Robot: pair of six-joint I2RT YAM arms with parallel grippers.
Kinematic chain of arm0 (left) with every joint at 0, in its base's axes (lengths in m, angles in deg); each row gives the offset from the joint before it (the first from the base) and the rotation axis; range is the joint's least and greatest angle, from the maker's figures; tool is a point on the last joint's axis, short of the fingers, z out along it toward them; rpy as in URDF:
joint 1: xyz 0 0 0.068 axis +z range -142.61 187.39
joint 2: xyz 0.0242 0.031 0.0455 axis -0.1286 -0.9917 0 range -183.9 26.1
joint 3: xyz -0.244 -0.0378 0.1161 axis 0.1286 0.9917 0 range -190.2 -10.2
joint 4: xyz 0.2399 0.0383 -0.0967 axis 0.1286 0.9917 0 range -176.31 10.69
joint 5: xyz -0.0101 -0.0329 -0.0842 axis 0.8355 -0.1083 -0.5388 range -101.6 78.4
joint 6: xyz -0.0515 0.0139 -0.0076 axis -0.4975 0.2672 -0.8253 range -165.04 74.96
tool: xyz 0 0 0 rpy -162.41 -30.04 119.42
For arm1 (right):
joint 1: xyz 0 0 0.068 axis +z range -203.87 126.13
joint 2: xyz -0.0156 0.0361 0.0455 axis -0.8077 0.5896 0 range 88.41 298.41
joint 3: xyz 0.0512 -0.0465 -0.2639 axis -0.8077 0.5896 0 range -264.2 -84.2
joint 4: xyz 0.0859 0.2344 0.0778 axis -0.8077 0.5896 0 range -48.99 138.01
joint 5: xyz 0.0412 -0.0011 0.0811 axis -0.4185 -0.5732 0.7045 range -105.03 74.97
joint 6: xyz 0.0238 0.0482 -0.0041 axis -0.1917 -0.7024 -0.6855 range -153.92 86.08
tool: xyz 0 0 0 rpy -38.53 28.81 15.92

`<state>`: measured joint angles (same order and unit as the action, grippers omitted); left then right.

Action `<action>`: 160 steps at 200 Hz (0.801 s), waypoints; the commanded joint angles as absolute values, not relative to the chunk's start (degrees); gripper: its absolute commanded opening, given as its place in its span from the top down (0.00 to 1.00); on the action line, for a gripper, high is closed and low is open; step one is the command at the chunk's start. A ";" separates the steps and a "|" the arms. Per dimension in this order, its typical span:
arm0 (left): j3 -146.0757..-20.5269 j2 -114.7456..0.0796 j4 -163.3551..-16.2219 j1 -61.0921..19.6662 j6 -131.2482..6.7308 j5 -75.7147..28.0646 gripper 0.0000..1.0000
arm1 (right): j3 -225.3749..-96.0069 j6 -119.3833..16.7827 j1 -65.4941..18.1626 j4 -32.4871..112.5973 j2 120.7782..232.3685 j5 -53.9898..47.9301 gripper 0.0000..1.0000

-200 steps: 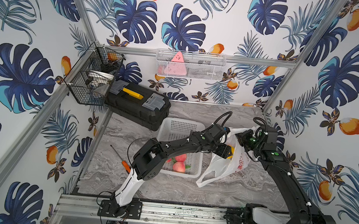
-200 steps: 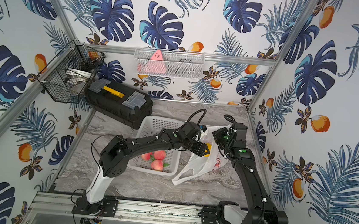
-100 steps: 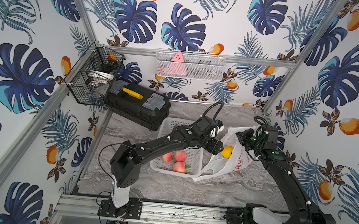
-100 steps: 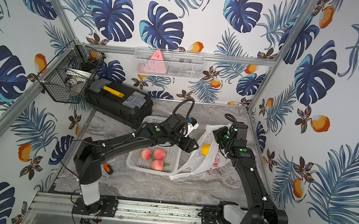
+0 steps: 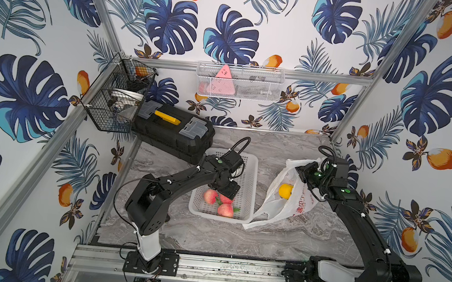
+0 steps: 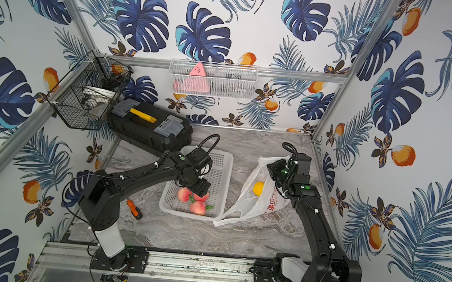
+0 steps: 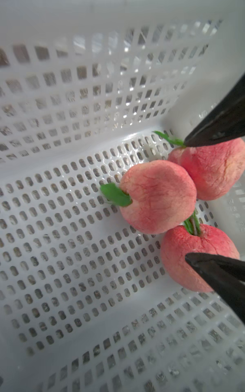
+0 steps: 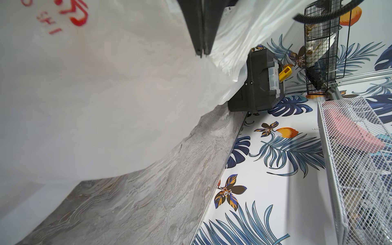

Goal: Place the peach into a plastic bag & tie a knot
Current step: Pick up the peach from the basket.

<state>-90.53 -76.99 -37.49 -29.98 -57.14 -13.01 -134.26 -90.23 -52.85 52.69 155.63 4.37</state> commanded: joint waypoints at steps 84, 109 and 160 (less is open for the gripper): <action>-92.85 -81.21 -39.35 -29.36 -56.20 -14.89 0.50 | -133.95 -89.03 -52.77 52.97 154.66 3.96 1.00; -95.18 -78.84 -38.35 -29.44 -56.69 -16.20 0.51 | -133.86 -89.09 -52.79 52.81 154.72 4.04 1.00; -94.40 -72.66 -55.56 -38.65 -67.40 -28.28 0.48 | -135.12 -89.09 -52.81 53.14 155.28 3.60 1.00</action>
<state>-95.95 -74.30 -42.76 -34.11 -60.26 -19.83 -134.05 -88.77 -52.85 53.30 154.93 4.24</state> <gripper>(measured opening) 0.519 0.049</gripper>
